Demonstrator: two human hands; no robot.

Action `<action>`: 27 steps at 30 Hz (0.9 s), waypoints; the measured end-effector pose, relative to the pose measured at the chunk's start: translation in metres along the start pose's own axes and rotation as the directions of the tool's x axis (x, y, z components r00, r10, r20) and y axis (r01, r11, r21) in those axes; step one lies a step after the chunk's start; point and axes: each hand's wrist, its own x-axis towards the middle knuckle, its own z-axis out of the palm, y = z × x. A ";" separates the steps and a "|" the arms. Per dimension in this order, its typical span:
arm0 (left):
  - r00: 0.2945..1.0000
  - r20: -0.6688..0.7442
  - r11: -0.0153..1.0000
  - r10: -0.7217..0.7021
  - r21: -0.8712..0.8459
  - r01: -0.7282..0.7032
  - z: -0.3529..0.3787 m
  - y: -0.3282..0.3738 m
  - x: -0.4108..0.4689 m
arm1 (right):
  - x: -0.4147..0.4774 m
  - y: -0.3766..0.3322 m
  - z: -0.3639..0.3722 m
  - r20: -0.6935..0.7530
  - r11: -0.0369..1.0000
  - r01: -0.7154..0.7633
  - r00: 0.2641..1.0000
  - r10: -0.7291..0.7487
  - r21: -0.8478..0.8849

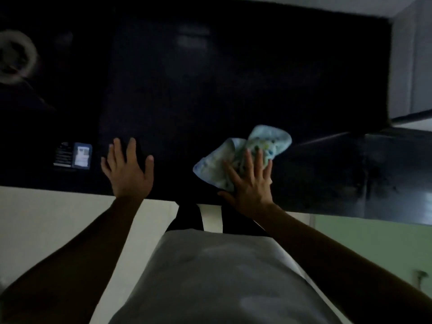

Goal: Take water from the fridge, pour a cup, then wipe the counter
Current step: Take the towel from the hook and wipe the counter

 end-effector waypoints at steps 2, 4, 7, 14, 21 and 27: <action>0.999 -0.038 1.000 -0.010 0.015 0.010 0.002 -0.001 0.004 | 0.032 -0.018 -0.004 -0.021 0.992 0.121 0.992 -0.122 -0.033; 0.999 -0.039 0.999 -0.029 0.032 0.030 0.002 -0.002 0.008 | 0.076 -0.045 -0.011 -0.065 0.956 0.287 0.955 -0.291 -0.064; 0.997 -0.065 0.998 -0.045 0.028 0.047 0.002 -0.001 0.009 | 0.149 -0.088 -0.027 -0.092 0.866 0.479 0.865 -0.493 -0.141; 0.997 -0.059 0.998 -0.052 0.044 0.054 0.004 0.000 0.009 | 0.237 0.037 -0.084 -0.192 0.999 0.029 0.981 -0.031 -0.014; 0.998 -0.029 0.998 -0.059 0.023 0.060 0.002 0.000 0.011 | -0.018 0.219 -0.024 -0.127 0.792 -0.592 0.783 0.609 0.148; 0.998 -0.040 0.998 -0.048 0.026 0.049 0.000 0.000 0.011 | -0.088 0.161 0.034 -0.063 0.424 -0.859 0.425 0.903 0.288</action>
